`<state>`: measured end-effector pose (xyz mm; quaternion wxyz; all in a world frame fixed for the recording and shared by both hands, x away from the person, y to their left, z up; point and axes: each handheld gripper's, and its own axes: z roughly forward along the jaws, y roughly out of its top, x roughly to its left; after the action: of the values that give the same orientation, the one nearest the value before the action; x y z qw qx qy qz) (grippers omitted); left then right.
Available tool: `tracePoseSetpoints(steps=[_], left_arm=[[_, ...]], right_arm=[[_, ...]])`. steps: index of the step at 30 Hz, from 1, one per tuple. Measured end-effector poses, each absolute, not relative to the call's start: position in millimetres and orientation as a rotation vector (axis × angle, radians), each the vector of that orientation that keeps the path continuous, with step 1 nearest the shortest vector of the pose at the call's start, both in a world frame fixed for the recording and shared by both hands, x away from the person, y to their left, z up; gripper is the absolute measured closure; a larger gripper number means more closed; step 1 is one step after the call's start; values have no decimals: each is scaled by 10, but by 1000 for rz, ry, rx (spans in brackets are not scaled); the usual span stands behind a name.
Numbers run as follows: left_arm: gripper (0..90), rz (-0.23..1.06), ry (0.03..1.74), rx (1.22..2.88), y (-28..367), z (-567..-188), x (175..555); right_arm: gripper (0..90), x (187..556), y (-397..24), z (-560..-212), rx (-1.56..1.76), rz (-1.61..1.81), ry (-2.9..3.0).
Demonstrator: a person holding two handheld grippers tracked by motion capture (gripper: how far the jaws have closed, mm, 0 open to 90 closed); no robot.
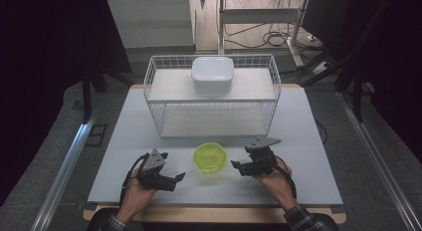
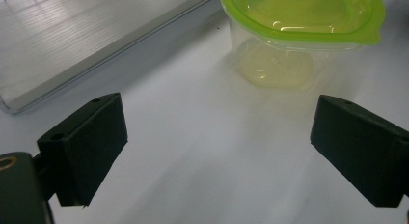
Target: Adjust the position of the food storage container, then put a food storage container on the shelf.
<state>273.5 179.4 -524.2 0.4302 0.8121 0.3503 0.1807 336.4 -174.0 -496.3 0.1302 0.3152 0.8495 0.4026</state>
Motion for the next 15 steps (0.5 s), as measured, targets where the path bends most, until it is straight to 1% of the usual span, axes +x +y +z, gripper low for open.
tracePoseSetpoints(steps=[2, 6, 15], left_arm=[[57, 454, 873, 2023, 1798, -5238, 2734], [57, 453, 873, 2020, 1807, -5239, 2739], [55, 464, 872, 2015, 1805, -5229, 2734]], right_arm=[[169, 3379, -1741, -4980, 934, 1184, 2486], [112, 3404, -1745, -4993, 930, 1199, 2499], [95, 3477, -1768, -4905, 973, 1228, 2518]])
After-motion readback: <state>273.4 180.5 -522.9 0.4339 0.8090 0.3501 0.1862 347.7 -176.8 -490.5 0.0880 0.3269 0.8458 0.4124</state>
